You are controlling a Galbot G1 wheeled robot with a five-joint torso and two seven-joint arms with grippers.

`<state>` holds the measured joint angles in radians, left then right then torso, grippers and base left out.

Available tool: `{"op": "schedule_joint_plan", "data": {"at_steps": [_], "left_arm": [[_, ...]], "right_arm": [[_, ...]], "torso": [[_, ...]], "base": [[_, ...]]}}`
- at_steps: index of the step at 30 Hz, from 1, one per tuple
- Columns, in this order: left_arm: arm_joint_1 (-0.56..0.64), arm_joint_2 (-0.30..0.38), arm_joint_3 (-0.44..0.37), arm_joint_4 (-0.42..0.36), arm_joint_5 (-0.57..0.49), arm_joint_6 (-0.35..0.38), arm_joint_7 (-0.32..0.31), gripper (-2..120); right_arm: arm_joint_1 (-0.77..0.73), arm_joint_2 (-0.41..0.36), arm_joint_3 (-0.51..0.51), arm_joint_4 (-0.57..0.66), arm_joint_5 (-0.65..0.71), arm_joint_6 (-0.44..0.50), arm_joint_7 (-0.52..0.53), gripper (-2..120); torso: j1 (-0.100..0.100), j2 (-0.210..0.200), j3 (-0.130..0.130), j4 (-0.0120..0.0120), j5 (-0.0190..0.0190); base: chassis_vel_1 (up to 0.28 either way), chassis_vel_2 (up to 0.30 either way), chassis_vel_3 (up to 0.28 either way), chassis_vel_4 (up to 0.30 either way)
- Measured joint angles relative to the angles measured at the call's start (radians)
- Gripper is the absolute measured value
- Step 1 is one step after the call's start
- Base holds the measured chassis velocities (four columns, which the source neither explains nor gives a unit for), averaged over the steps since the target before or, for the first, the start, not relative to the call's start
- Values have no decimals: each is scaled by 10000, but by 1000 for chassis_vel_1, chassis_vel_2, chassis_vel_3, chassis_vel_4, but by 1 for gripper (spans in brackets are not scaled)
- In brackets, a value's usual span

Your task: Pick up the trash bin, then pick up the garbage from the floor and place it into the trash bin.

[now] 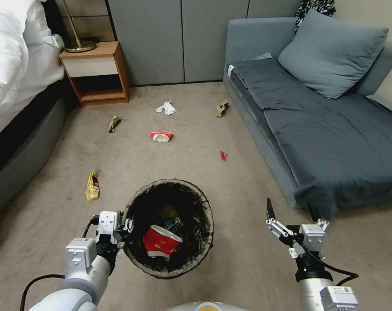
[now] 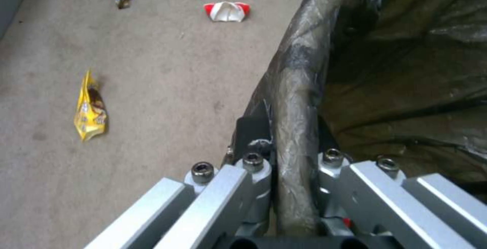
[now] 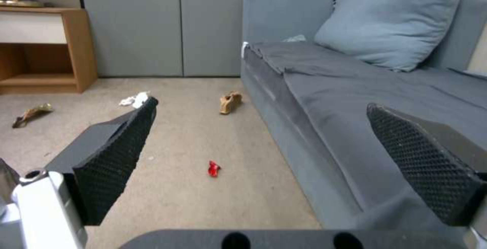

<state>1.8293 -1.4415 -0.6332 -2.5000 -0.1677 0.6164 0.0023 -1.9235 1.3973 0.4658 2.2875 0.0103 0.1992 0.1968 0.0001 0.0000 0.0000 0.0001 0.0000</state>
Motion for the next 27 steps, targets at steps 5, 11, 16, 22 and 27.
{"op": "schedule_joint_plan", "data": {"at_steps": [5, 11, 16, 22, 27], "left_arm": [[-2, 0, 0, 0, -1, 0, -3, 2], [1, 0, 0, 0, -1, 0, -4, 2], [1, 0, 0, 0, -1, 0, -6, 2], [0, 0, 0, 0, -1, 0, -8, 2], [1, 0, 0, 0, -1, 0, -11, 2]], "right_arm": [[1, 0, 0, 0, 0, 1, 0, 100], [-1, 0, 0, 0, 0, 1, 0, 100], [-1, 0, -1, 0, 0, 1, 0, 100], [-1, 0, -1, 0, 0, 1, 0, 100], [-1, 0, -1, 1, 0, 1, 0, 100]], "torso": [[0, 0, 1, -1, 0], [-1, 0, 0, -1, 0], [0, 0, 0, -1, 0], [0, 0, 0, -1, 0], [0, 0, 0, 0, 0]], "base": [[-59, 64, 56, -69], [0, 0, 0, 0], [0, 0, 0, 0], [0, 0, 0, 0], [0, 0, 0, 0]]}}
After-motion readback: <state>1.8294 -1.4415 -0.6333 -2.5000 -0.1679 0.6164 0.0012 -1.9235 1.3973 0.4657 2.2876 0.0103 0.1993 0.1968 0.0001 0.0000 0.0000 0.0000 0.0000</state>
